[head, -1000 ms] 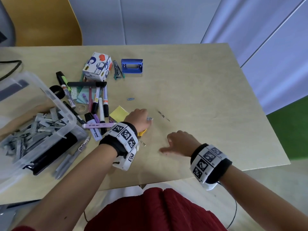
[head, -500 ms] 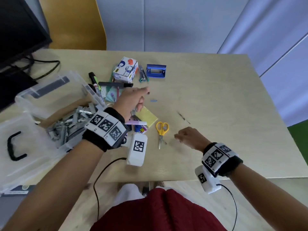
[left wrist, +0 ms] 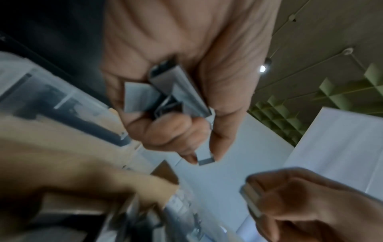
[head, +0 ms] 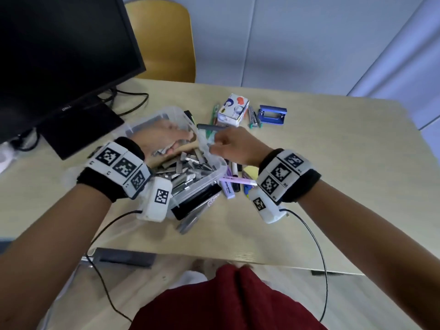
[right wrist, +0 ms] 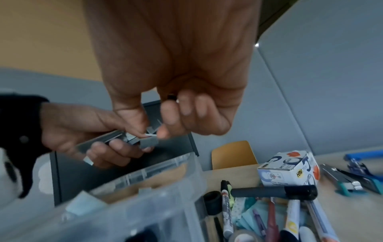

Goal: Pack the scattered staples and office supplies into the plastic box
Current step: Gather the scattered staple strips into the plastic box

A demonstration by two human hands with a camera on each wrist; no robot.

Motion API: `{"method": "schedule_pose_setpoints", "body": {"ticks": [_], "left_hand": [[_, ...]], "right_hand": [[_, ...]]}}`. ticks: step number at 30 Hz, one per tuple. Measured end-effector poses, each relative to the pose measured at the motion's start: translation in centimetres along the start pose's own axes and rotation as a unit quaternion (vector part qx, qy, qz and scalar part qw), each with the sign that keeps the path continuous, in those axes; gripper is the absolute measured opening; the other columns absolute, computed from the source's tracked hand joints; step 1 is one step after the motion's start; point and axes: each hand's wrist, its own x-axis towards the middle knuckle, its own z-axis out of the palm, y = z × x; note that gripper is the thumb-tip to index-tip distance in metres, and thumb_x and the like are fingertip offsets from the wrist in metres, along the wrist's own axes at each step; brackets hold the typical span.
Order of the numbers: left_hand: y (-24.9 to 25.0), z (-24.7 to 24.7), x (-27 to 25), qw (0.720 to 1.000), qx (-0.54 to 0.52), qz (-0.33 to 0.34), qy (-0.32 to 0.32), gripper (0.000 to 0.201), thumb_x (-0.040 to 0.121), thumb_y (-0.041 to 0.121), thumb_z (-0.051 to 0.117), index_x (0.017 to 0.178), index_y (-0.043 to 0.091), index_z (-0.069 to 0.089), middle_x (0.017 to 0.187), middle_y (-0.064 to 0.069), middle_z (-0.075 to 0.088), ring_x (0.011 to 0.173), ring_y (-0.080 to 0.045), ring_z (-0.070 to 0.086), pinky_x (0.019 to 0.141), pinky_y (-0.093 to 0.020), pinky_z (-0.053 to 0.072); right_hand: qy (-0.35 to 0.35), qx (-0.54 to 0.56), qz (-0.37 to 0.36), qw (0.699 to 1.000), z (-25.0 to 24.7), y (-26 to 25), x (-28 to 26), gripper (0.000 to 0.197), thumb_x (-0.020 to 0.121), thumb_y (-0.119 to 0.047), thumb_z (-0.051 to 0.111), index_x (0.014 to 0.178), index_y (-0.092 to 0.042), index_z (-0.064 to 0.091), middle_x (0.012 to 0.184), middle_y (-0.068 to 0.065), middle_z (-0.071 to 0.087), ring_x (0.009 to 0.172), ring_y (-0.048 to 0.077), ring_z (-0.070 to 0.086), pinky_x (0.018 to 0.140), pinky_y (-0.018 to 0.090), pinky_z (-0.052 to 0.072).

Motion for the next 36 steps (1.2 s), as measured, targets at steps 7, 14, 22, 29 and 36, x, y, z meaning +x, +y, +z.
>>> {"method": "schedule_pose_setpoints", "body": {"ticks": [7, 14, 22, 29, 36], "left_hand": [[-1.8, 0.2, 0.4, 0.994, 0.043, -0.025, -0.099, 0.016, 0.091, 0.02, 0.058, 0.089, 0.005, 0.058, 0.068, -0.004, 0.058, 0.057, -0.013, 0.057, 0.048, -0.015, 0.046], [-2.1, -1.2, 0.4, 0.985, 0.09, -0.017, -0.145, 0.028, 0.089, 0.021, 0.06, 0.104, -0.002, 0.066, 0.088, -0.014, 0.06, 0.086, -0.02, 0.055, 0.072, -0.025, 0.041], [-3.1, -3.1, 2.2, 0.988, 0.15, 0.045, 0.012, 0.018, 0.091, 0.015, 0.052, 0.09, 0.008, 0.068, 0.086, -0.01, 0.058, 0.084, -0.019, 0.052, 0.076, -0.026, 0.038], [-2.8, -2.4, 2.7, 0.985, 0.138, -0.046, -0.093, 0.024, 0.096, 0.01, 0.045, 0.084, 0.012, 0.065, 0.089, -0.007, 0.064, 0.087, -0.025, 0.06, 0.059, -0.024, 0.042], [-0.2, -1.4, 3.3, 0.992, 0.123, 0.023, -0.018, 0.022, 0.096, 0.009, 0.045, 0.104, -0.003, 0.062, 0.099, -0.015, 0.066, 0.083, -0.021, 0.062, 0.07, -0.023, 0.047]], "right_hand": [[-0.022, -0.116, 0.034, 0.992, 3.0, -0.5, 2.8, 0.038, 0.089, -0.033, 0.051, 0.058, -0.017, 0.036, 0.062, -0.001, 0.04, 0.059, 0.015, 0.041, 0.05, 0.025, 0.027], [0.037, -0.109, 0.013, 0.993, 4.0, -1.5, 3.5, 0.024, 0.089, -0.026, 0.053, 0.082, -0.004, 0.06, 0.077, 0.004, 0.056, 0.07, 0.02, 0.051, 0.059, 0.023, 0.034], [0.001, -0.124, -0.067, 0.99, 6.2, -2.2, 2.2, 0.029, 0.085, -0.022, 0.059, 0.112, -0.01, 0.063, 0.129, 0.005, 0.053, 0.117, 0.02, 0.05, 0.1, 0.03, 0.035], [-0.031, -0.17, -0.137, 0.975, 9.4, -3.0, 2.1, 0.027, 0.088, -0.018, 0.05, 0.108, -0.005, 0.064, 0.115, 0.012, 0.057, 0.106, 0.029, 0.048, 0.095, 0.031, 0.029], [0.17, 0.021, -0.122, 0.978, 5.3, 0.5, -0.5, 0.019, 0.082, -0.003, 0.053, 0.092, 0.001, 0.07, 0.092, 0.016, 0.064, 0.08, 0.019, 0.056, 0.077, 0.021, 0.041]]}}
